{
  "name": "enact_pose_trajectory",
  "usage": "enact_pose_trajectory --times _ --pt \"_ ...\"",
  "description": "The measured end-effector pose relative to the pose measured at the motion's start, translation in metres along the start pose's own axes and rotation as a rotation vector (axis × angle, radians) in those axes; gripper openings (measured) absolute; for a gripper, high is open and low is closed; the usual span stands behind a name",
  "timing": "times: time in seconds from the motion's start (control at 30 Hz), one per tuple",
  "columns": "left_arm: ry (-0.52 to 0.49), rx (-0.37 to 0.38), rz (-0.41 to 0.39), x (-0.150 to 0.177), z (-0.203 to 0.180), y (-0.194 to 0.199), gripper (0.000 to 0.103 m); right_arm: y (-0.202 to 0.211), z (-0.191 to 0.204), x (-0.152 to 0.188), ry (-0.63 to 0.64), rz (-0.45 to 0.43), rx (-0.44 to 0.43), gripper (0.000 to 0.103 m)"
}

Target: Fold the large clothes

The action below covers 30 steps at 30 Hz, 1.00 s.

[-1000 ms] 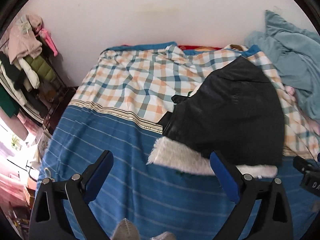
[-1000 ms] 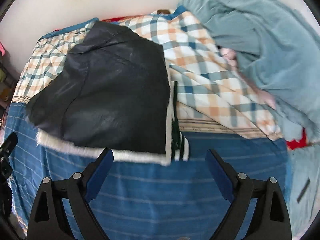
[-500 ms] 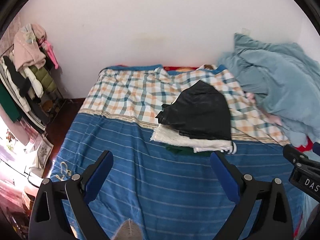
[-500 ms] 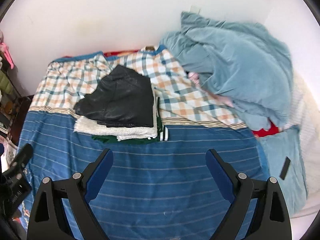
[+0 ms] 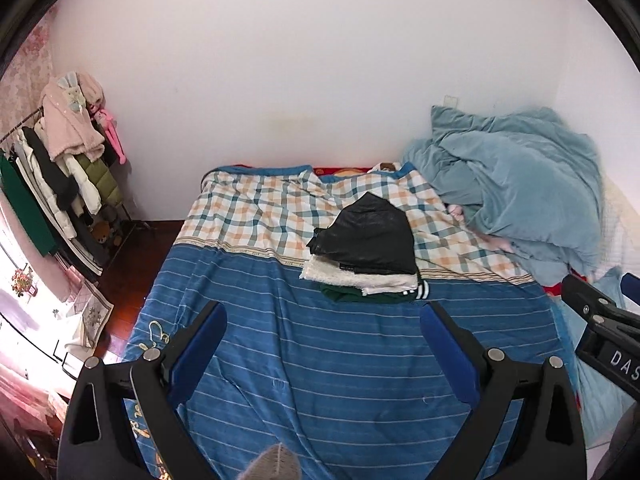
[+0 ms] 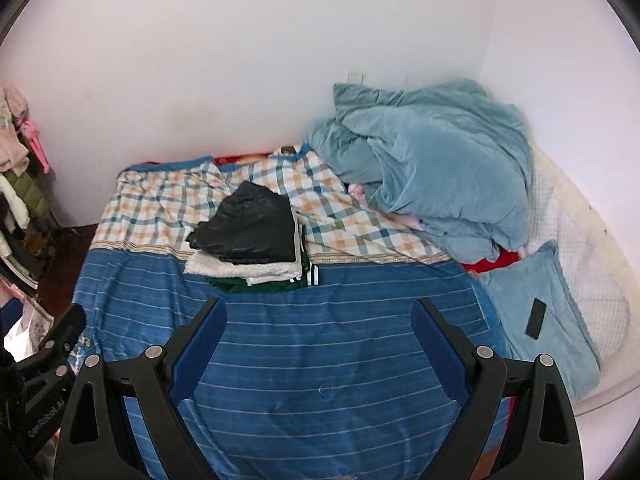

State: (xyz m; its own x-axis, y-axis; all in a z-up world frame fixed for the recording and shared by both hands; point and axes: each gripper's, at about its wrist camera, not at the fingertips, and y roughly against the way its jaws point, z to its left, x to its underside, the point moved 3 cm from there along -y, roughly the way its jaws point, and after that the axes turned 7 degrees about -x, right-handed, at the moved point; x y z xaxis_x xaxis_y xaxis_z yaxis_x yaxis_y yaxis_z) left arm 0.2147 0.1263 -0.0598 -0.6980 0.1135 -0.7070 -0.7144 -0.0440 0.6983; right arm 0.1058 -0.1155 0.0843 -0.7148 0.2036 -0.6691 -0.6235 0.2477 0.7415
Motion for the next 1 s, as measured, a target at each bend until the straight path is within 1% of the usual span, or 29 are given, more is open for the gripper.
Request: enact_pose_trajectory --times 0.1,0.23,0.4,0.6,0.87,1.0 --pt "0.010 0.001 -0.024 0.003 0.001 0.019 0.099 0.031 -0.002 0.007 0.017 -0.025 -0.002 0.095" --pt "0.013 0.000 -0.051 0.006 0.001 0.041 0.099 0.062 -0.006 0.015 0.031 -0.057 -0.007 0.095" --pt "0.017 -0.008 -0.075 0.014 -0.001 0.062 0.099 0.087 -0.012 0.018 0.028 -0.089 -0.014 0.095" --pt "0.031 -0.012 -0.099 0.019 0.001 0.075 0.099 0.102 -0.020 0.018 0.028 -0.110 -0.010 0.095" --pt "0.038 -0.033 -0.123 0.020 0.003 0.087 0.099 0.109 -0.022 0.018 0.030 -0.127 -0.014 0.095" --pt "0.048 -0.036 -0.119 0.021 0.005 0.088 0.099 0.111 -0.025 0.017 0.034 -0.137 -0.017 0.098"
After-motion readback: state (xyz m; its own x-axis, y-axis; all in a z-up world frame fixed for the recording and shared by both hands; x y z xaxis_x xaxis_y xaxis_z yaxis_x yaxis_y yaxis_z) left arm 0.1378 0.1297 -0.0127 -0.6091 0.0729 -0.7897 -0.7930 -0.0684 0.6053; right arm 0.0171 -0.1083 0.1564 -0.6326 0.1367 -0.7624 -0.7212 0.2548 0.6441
